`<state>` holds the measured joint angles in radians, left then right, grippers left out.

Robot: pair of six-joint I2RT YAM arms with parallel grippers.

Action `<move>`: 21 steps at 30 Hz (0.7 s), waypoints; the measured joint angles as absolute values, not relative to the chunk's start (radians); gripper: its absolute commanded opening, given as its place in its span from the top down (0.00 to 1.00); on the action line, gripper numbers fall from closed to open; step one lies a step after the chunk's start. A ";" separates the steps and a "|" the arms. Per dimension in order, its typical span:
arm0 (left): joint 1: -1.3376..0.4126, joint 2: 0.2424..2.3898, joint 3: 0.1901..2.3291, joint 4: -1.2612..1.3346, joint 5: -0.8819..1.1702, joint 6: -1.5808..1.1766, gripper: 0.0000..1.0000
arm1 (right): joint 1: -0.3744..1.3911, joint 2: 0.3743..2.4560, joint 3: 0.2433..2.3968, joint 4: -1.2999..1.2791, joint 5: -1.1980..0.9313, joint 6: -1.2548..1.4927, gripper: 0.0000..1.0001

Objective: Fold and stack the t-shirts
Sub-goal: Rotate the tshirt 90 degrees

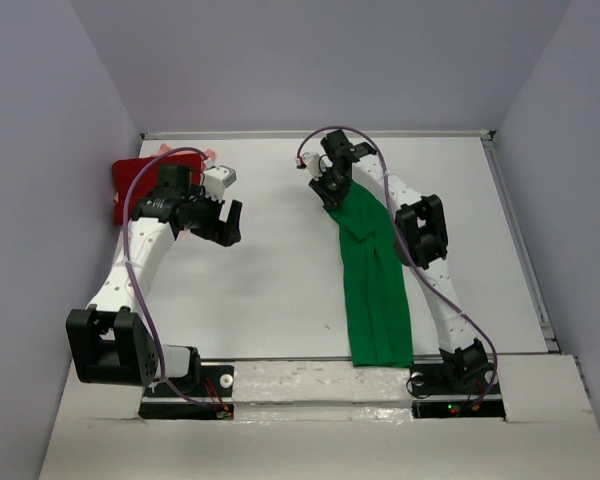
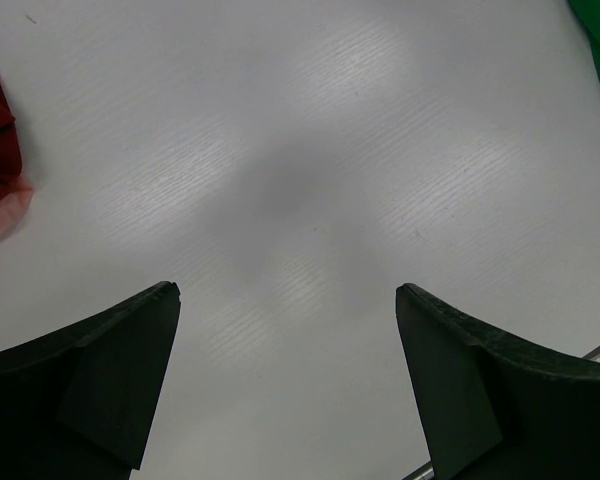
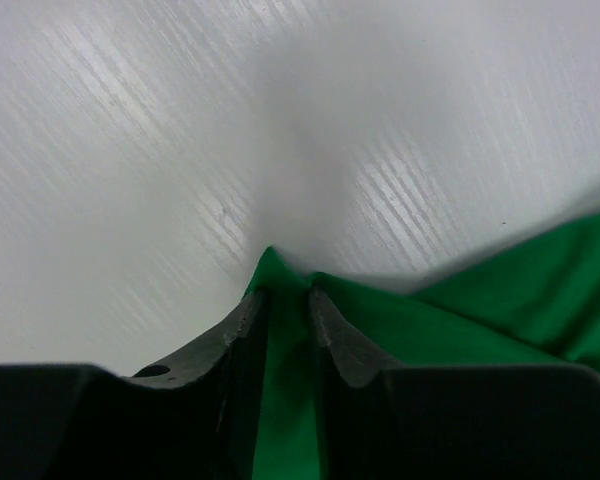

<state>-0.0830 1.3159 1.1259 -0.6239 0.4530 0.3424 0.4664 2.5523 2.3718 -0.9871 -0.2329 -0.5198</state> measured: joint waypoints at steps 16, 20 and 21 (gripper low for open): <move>-0.083 1.333 1.126 -0.620 0.459 0.342 0.01 | 0.472 2.550 2.363 -0.978 -0.176 -0.519 1.00; -0.083 1.333 1.126 -0.619 0.459 0.342 0.01 | 0.478 2.550 2.366 -0.970 -0.115 -0.515 1.00; -0.083 1.333 1.126 -0.619 0.459 0.342 0.01 | 0.480 2.550 2.366 -0.966 -0.097 -0.515 1.00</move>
